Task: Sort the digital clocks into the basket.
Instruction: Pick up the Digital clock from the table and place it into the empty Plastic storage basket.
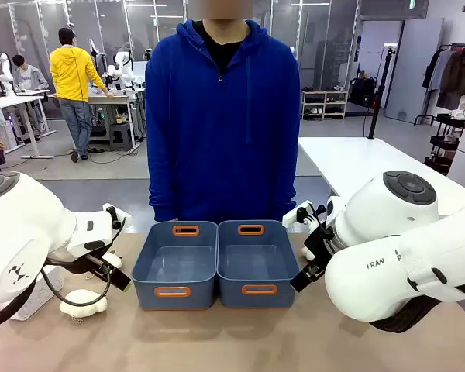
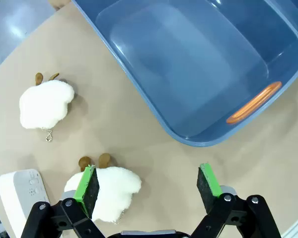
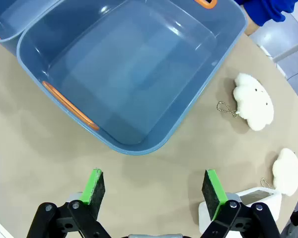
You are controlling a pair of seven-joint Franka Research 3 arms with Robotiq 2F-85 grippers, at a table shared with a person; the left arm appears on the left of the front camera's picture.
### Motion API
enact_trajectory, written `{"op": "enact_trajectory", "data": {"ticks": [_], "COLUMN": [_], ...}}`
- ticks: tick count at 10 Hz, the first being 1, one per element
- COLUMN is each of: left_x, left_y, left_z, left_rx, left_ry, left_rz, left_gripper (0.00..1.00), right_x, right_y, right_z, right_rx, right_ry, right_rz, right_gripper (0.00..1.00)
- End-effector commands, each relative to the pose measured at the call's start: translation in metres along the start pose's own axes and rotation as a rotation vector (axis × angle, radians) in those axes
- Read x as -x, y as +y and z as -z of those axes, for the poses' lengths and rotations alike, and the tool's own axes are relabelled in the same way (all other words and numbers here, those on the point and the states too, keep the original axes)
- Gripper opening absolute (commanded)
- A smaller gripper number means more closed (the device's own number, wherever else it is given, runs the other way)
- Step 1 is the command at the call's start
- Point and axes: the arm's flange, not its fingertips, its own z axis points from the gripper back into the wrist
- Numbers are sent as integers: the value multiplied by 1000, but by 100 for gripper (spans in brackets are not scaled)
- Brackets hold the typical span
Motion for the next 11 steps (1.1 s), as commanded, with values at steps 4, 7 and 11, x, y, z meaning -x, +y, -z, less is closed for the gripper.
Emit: {"op": "enact_trajectory", "data": {"ticks": [4,7,11], "left_x": [0,0,-18], "left_y": [0,0,7], "left_z": [0,0,-27], "left_rx": [0,0,53], "left_ry": [0,0,19], "left_rz": [1,1,4], "left_gripper": [100,100,100], "right_x": [0,0,-47], "right_y": [0,0,-17], "right_z": [0,0,-58], "right_rx": [0,0,-93], "right_ry": [0,0,-54], "right_rz": [0,0,-38], "right_gripper": [100,100,100]}}
